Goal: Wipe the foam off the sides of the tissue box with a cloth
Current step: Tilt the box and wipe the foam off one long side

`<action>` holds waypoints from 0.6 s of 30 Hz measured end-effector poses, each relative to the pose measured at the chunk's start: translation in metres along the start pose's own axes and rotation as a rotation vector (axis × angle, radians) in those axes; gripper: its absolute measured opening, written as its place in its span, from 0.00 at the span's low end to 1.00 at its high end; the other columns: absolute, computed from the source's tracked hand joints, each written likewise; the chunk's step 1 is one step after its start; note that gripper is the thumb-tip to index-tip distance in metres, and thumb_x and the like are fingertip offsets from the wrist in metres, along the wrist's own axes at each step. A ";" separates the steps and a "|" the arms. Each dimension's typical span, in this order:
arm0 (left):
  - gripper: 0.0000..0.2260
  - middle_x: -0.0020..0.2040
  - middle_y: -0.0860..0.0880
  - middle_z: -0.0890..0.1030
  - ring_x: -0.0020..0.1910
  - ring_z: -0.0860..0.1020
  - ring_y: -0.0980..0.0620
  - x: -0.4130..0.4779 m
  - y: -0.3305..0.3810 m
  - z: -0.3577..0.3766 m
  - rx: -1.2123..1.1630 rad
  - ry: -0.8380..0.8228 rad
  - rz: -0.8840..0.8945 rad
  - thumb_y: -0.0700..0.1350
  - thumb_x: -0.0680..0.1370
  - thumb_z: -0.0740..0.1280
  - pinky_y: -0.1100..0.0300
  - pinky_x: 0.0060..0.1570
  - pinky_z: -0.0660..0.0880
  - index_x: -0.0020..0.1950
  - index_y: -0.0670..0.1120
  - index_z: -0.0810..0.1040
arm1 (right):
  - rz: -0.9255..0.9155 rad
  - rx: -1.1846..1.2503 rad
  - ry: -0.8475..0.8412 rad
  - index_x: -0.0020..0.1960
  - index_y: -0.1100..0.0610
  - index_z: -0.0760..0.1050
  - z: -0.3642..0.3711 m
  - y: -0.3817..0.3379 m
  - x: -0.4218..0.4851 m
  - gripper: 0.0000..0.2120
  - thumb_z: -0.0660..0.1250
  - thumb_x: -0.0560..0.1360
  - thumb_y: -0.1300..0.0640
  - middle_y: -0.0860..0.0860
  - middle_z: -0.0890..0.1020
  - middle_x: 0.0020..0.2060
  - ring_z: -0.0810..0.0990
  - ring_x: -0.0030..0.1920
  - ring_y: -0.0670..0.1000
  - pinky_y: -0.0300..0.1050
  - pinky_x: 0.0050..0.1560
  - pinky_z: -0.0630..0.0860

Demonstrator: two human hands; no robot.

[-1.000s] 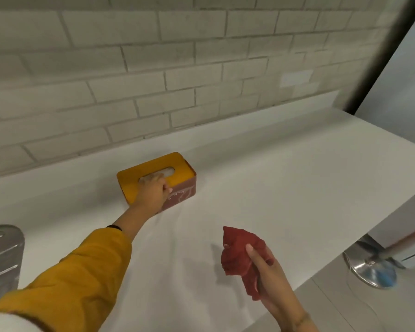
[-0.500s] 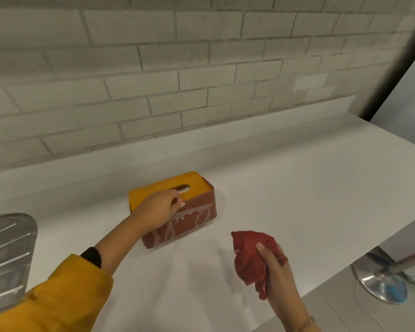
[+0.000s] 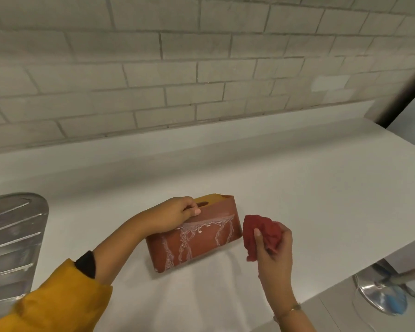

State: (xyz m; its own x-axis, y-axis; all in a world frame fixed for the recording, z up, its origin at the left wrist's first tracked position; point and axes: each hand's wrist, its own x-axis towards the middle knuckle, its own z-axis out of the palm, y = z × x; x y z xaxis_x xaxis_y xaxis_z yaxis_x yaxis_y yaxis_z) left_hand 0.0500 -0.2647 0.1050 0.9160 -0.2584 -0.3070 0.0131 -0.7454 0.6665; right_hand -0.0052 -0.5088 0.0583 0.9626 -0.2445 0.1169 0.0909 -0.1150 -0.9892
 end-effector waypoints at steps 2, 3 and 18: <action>0.11 0.50 0.45 0.80 0.50 0.78 0.43 0.003 -0.003 -0.003 -0.037 -0.004 -0.028 0.55 0.80 0.57 0.51 0.51 0.74 0.51 0.51 0.76 | -0.065 -0.040 -0.050 0.49 0.34 0.69 0.009 0.004 0.001 0.14 0.69 0.73 0.52 0.46 0.75 0.52 0.81 0.43 0.55 0.40 0.28 0.79; 0.12 0.51 0.45 0.80 0.51 0.78 0.44 0.005 -0.004 -0.005 -0.053 -0.011 -0.038 0.55 0.80 0.57 0.53 0.51 0.73 0.52 0.49 0.76 | -0.090 -0.062 -0.080 0.50 0.33 0.69 0.014 0.007 0.001 0.18 0.69 0.74 0.56 0.41 0.74 0.52 0.81 0.44 0.55 0.39 0.30 0.79; 0.07 0.52 0.48 0.79 0.51 0.76 0.51 0.013 -0.015 -0.007 -0.169 -0.050 -0.037 0.53 0.80 0.58 0.56 0.56 0.72 0.51 0.54 0.75 | -0.152 -0.089 -0.099 0.64 0.47 0.71 0.047 0.010 0.025 0.22 0.64 0.76 0.68 0.50 0.77 0.57 0.78 0.53 0.63 0.65 0.52 0.77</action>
State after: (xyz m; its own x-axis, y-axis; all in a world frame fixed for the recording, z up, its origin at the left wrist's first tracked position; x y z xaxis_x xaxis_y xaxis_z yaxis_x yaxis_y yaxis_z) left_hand 0.0644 -0.2527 0.0963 0.8928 -0.2661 -0.3635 0.1170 -0.6422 0.7575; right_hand 0.0320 -0.4704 0.0476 0.9603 -0.1227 0.2506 0.2183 -0.2291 -0.9486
